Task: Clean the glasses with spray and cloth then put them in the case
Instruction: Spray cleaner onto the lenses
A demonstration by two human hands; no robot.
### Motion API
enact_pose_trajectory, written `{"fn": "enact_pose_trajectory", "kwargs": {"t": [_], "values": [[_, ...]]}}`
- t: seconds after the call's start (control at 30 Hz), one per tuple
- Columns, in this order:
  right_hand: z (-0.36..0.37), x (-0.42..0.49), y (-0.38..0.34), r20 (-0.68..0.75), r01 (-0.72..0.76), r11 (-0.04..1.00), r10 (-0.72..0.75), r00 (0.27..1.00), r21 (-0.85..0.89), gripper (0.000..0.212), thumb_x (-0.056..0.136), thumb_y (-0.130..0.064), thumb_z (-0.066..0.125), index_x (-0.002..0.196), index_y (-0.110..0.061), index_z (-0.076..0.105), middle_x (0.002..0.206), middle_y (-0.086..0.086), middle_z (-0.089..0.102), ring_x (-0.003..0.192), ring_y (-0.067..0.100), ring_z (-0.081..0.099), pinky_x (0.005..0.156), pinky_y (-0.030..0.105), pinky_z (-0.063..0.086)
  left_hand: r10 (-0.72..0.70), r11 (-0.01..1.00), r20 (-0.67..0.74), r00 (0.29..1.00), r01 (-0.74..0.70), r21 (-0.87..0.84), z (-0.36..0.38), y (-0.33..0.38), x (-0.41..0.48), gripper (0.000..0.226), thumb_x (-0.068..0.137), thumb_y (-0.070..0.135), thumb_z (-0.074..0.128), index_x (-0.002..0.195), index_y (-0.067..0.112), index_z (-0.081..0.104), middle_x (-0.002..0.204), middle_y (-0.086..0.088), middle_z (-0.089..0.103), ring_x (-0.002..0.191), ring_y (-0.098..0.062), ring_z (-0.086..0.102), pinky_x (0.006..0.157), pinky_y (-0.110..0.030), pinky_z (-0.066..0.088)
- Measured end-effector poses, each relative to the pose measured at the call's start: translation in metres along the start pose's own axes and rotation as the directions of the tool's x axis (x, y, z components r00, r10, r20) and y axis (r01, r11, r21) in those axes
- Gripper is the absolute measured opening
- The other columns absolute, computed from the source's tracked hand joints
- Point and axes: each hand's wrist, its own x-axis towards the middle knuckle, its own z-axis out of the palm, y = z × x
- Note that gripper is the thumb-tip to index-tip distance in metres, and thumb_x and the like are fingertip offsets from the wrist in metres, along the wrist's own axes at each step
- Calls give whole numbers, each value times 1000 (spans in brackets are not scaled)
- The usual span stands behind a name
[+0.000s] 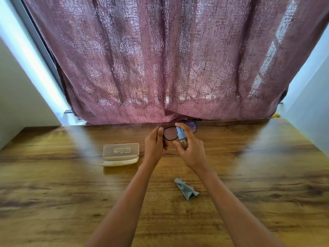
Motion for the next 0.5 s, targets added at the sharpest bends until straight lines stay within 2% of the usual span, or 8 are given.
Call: {"fn": "enact_pose_trajectory", "kwargs": {"t": [0.1,0.37,0.5], "values": [[1,1,-3,27,6,999,-5,1000,-52,52,80,-7,61,123,-30,43,46,-9,42,41,7,42,45,12,37,9,1000,-6,1000,-9,2,0,1,-1,35,100,21,35,66,18,45,49,-5,52,41,-16,50,45,-32,46],[4,1,-8,74,29,999,-26,997,-41,49,79,-8,61,120,-29,45,48,-7,43,40,8,40,44,15,36,3,1000,-5,1000,-3,-19,-4,1,-3,35,100,22,36,66,17,46,50,-8,53,41,-14,50,45,-30,45],[4,-3,-5,74,4,1000,-3,997,-6,48,80,-7,60,117,-33,43,48,-7,42,41,7,39,44,17,35,26,1000,-21,999,-26,-9,-5,2,-4,36,99,23,36,64,20,45,48,-3,52,37,-5,49,42,-22,43]]}}
